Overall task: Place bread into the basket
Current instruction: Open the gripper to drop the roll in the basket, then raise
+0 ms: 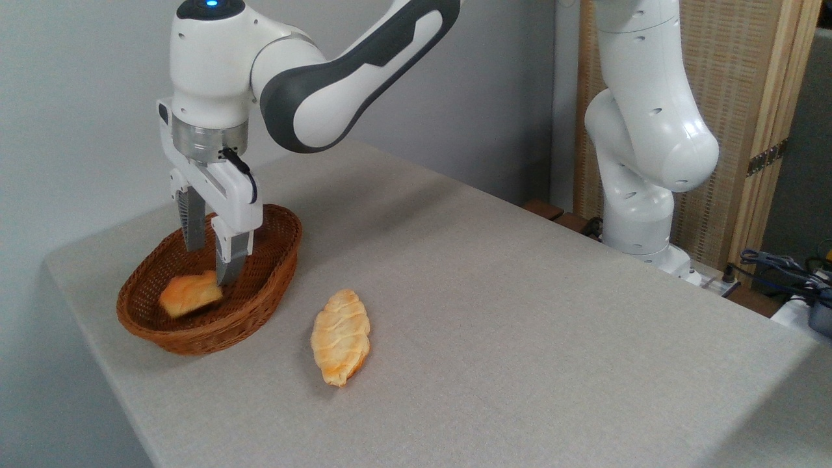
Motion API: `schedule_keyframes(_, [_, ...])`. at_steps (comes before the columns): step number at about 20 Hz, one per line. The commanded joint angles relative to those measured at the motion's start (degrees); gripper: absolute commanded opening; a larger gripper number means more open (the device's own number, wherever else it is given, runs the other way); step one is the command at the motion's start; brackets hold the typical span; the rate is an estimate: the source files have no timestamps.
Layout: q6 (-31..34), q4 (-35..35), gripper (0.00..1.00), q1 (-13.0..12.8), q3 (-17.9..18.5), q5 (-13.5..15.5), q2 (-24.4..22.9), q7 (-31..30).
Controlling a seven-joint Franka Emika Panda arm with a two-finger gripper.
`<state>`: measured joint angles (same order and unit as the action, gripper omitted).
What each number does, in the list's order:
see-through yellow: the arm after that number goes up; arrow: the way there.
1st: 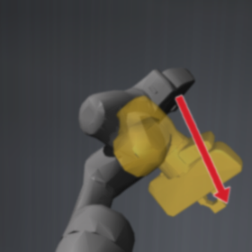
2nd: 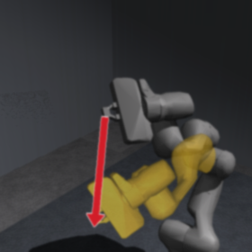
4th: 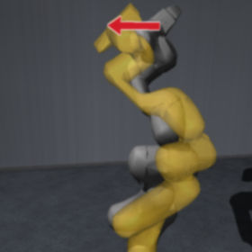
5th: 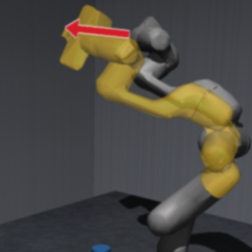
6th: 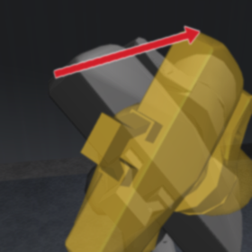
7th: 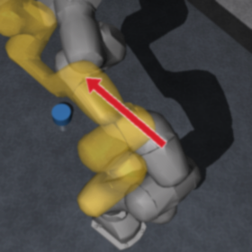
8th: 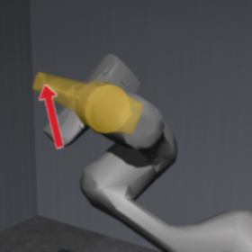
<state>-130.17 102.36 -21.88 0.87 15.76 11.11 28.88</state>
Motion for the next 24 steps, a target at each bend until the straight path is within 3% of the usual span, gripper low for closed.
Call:
schedule_keyframes(1, [-0.35, -0.85, 1.0, 0.0, 0.09, 0.33, -0.21, -0.58])
schedule_keyframes(3, [0.62, -0.76, 1.0, 0.0, 0.35, -0.64, -1.27, -0.58])
schedule_keyframes(8, [14.92, -0.76, 1.0, 0.79, 2.37, -10.55, -7.06, -0.14])
schedule_keyframes(10, [18.96, -0.68, 1.0, 0.79, 3.51, -12.59, -8.38, 0.3])
schedule_keyframes(16, [22.59, -0.59, 1.0, 0.79, 8.61, -12.77, -10.5, 1.7])
schedule_keyframes(21, [26.89, -0.32, 1.0, 0.79, 13.09, -12.77, -12.16, 11.52])
schedule_keyframes(24, [27.25, -0.32, 1.0, 0.79, 14.24, -12.77, -12.34, 13.57])
